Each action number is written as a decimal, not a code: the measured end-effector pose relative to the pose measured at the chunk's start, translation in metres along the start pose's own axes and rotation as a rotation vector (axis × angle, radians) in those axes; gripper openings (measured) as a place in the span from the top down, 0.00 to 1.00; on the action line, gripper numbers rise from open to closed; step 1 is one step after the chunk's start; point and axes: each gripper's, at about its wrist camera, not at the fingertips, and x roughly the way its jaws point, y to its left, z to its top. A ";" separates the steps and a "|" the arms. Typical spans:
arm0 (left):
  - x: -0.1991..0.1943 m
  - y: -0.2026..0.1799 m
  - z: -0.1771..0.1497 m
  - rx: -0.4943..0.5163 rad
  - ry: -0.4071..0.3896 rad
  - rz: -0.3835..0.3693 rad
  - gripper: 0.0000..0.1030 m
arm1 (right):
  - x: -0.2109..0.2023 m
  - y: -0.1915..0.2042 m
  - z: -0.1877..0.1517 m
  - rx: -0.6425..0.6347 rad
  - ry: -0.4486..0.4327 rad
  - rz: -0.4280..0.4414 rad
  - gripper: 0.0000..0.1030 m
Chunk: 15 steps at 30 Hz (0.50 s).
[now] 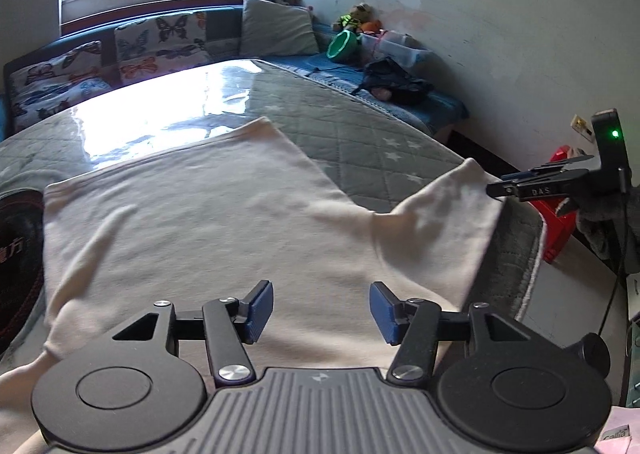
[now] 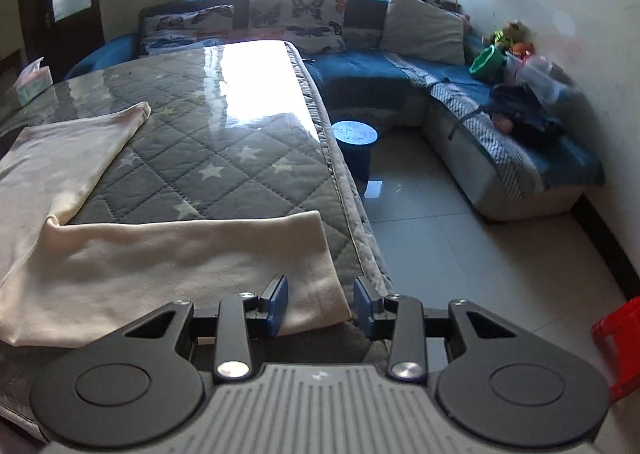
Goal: Fold clothes
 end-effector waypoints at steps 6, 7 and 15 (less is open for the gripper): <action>0.008 -0.014 0.006 0.036 0.002 -0.020 0.44 | -0.005 -0.003 -0.003 0.053 0.001 0.047 0.86; 0.010 -0.017 0.007 0.039 0.003 -0.022 0.44 | -0.006 -0.003 -0.002 0.055 -0.003 0.051 0.87; 0.022 -0.035 0.012 0.069 -0.003 -0.086 0.44 | -0.045 0.018 0.024 -0.002 -0.092 0.114 0.91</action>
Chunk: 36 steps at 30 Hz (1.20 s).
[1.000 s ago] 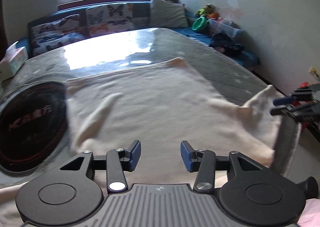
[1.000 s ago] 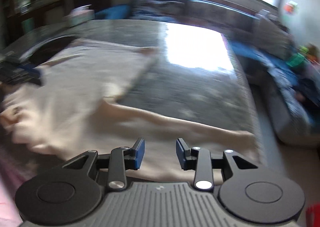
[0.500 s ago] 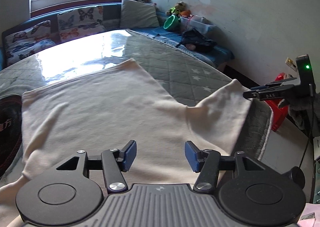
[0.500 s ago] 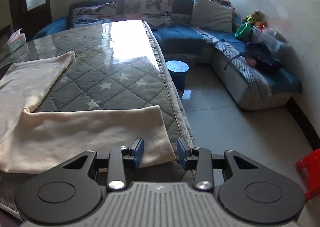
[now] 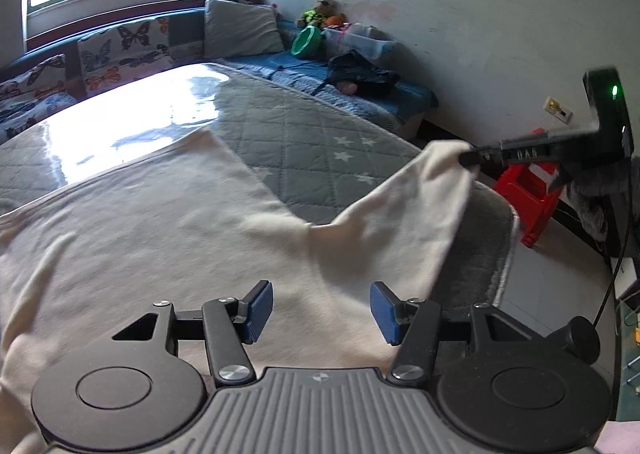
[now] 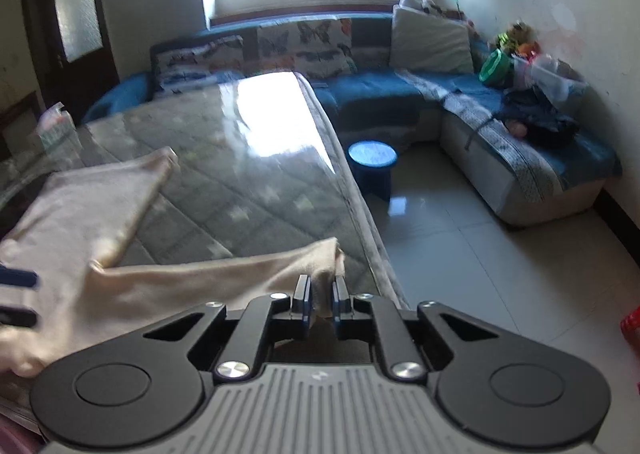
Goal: Fold clothes
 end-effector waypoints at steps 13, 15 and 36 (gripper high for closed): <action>0.003 -0.001 0.001 -0.026 -0.025 -0.143 0.44 | -0.058 0.078 0.066 -0.213 -0.147 0.174 0.92; -0.015 0.007 -0.004 -0.031 -0.054 -0.127 0.41 | -0.060 0.104 0.076 -0.273 -0.154 0.220 0.92; -0.123 0.103 -0.096 -0.313 -0.142 0.164 0.38 | 0.030 0.290 0.044 -0.578 0.081 0.563 0.83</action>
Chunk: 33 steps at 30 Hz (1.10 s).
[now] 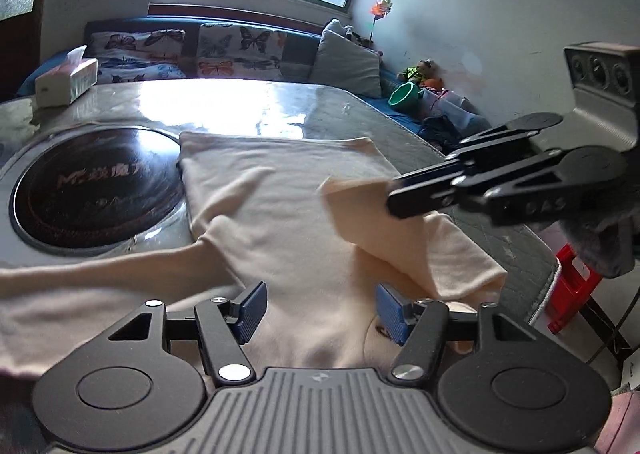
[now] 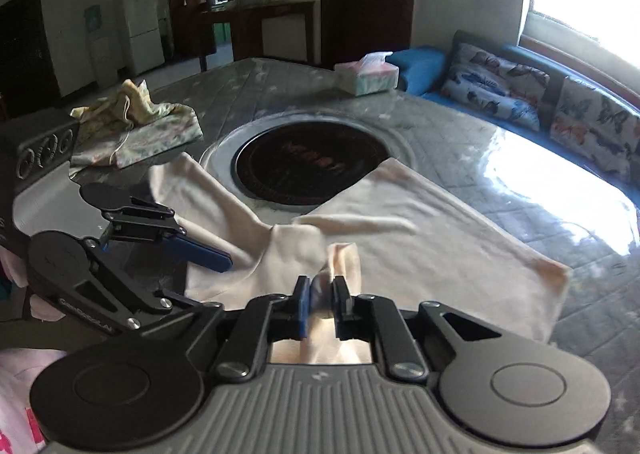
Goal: Fold clothes
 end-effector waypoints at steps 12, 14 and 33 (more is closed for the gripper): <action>0.008 -0.010 0.010 -0.003 -0.035 -0.044 0.41 | -0.017 -0.044 -0.045 0.120 0.056 -0.107 0.82; 0.016 -0.014 0.010 0.002 -0.022 -0.062 0.43 | -0.018 -0.056 -0.060 0.169 0.065 -0.137 0.82; -0.008 0.029 -0.009 -0.165 -0.039 0.129 0.42 | -0.018 -0.070 -0.078 0.202 0.056 -0.155 0.81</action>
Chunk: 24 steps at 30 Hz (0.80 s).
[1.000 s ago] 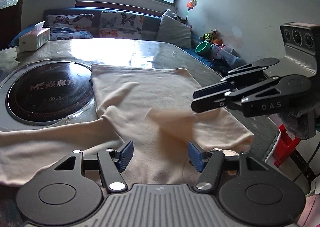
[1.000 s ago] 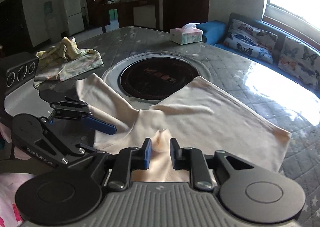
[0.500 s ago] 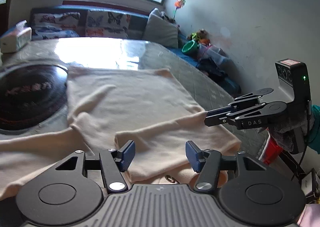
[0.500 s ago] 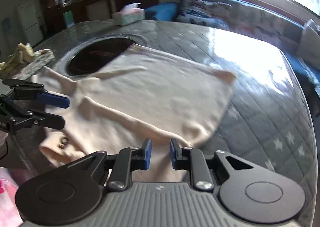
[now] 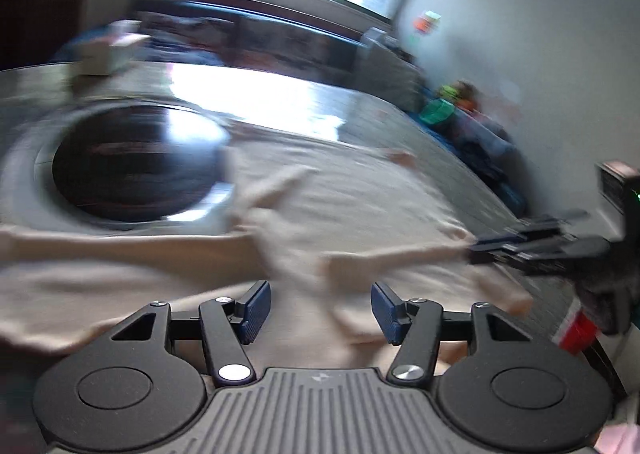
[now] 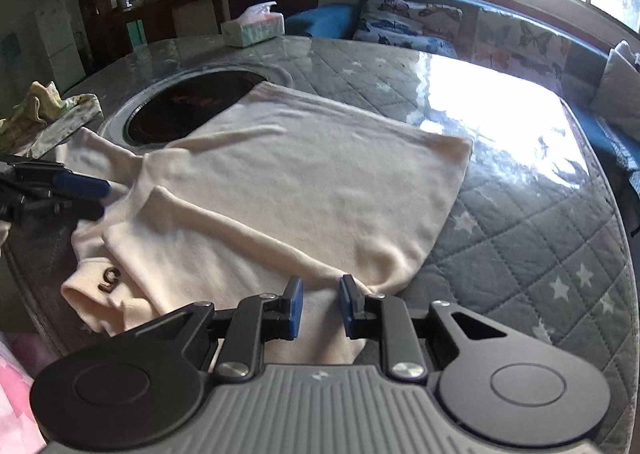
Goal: Fold clothes
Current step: 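Grasp the other sleeve with the left gripper and fold it over the body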
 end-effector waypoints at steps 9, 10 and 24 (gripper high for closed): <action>-0.058 0.081 -0.013 -0.181 -0.120 0.440 0.42 | 0.003 0.008 0.001 -0.030 0.007 0.008 0.80; -0.062 0.089 -0.012 -0.191 -0.129 0.474 0.42 | 0.003 0.009 0.001 -0.033 0.007 0.009 0.80; -0.058 0.130 -0.009 -0.358 -0.144 0.528 0.91 | -0.004 0.019 0.003 -0.064 -0.015 0.015 0.73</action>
